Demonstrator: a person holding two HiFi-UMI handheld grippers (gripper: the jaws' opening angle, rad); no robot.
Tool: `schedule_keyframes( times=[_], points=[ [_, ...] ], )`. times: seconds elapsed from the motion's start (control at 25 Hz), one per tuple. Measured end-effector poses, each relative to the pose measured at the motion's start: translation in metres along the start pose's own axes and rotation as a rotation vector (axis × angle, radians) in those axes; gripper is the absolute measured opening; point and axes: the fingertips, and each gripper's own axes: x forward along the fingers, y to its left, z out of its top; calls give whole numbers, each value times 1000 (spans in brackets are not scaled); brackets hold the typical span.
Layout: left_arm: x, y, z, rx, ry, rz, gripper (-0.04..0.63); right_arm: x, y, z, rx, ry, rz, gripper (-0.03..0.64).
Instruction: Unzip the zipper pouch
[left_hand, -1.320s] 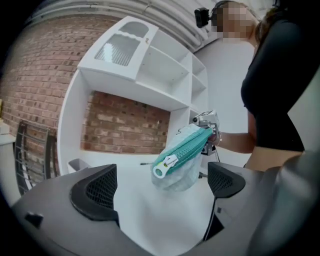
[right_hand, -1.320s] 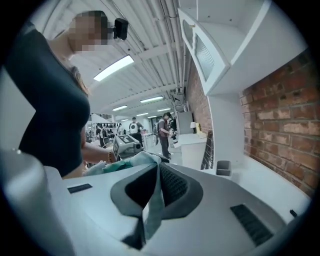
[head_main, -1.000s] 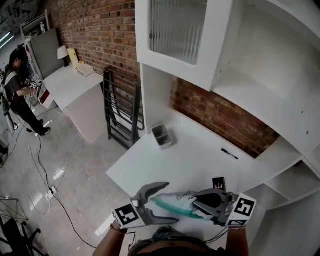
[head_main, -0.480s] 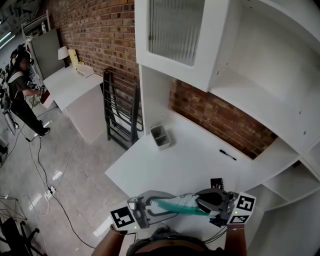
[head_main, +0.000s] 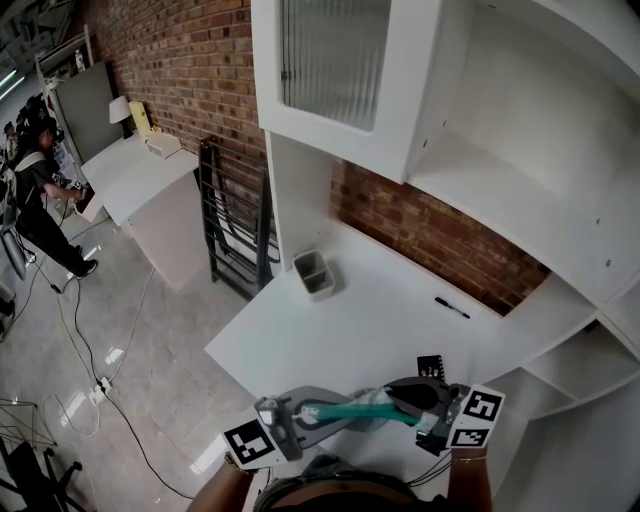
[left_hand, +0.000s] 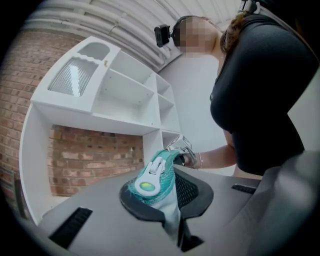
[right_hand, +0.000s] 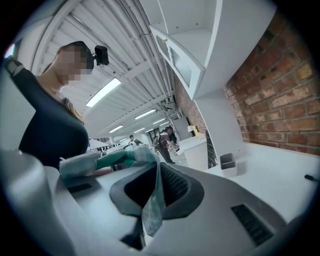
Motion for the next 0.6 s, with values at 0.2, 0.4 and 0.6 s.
schedule_keyframes(
  times=[0.2,0.4,0.6],
  points=[
    [3,16,-8,20,24,108,8,-14,-18,-2,-3,9,-94,75],
    [1,42,-17,59,93,250,8,-38,-40,1,-10,-13,-229,75],
    [-2,66,-29,64,157,413,6,-51,-49,4,-76,-8,-377,74]
  ],
)
